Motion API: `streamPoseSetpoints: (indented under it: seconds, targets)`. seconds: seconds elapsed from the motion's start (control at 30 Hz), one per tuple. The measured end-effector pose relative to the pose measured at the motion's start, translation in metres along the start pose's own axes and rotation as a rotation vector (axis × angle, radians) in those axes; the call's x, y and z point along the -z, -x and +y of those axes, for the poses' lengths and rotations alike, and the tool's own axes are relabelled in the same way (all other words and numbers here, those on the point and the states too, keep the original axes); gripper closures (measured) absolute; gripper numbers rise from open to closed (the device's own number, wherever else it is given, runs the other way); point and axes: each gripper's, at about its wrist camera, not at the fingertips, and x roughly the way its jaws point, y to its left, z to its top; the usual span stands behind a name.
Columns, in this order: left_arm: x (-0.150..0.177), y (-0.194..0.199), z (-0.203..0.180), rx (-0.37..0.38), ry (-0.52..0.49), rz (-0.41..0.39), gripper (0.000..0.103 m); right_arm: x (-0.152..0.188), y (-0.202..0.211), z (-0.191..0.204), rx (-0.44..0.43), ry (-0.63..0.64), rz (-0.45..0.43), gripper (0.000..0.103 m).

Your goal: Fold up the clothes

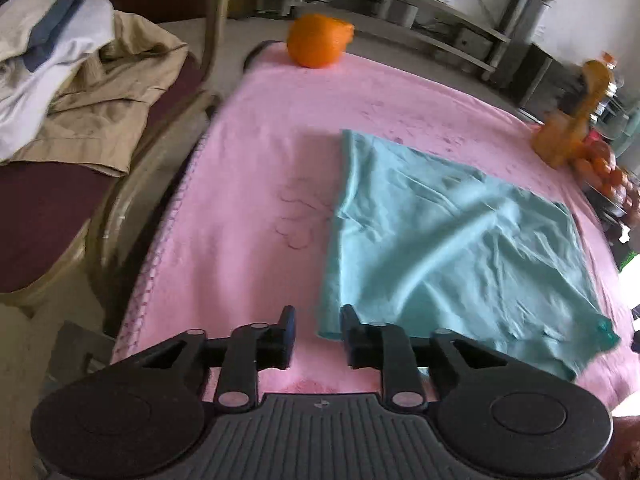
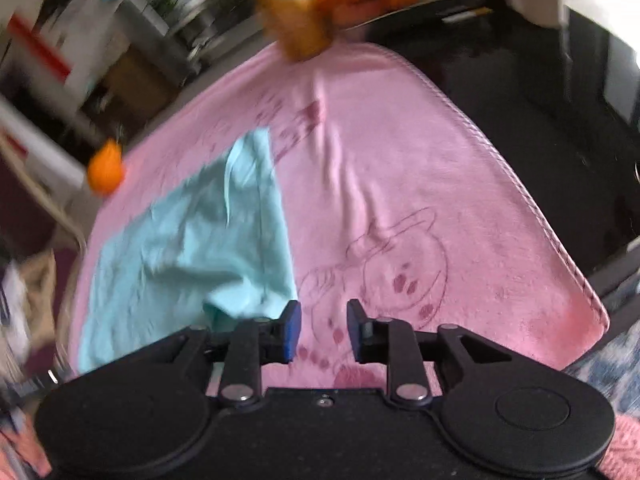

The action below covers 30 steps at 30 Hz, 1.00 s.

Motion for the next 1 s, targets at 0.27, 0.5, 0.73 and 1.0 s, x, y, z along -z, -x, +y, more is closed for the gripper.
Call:
streamPoseSetpoints:
  seconds: [0.27, 0.5, 0.73, 1.0]
  targets:
    - [0.012, -0.005, -0.009, -0.027, -0.065, 0.063, 0.069, 0.005, -0.017, 0.018, 0.027, 0.079, 0.029, 0.063]
    - [0.01, -0.001, -0.017, 0.008, -0.086, 0.031, 0.066, 0.009, -0.018, 0.025, 0.051, 0.105, 0.013, 0.063]
    - [-0.003, -0.011, -0.014, 0.051, 0.083, 0.044, 0.067, 0.001, -0.019, 0.01, -0.023, -0.112, -0.021, 0.062]
    - [-0.004, -0.026, -0.027, -0.013, 0.051, 0.083, 0.07, 0.003, -0.042, 0.057, 0.059, 0.072, -0.04, 0.078]
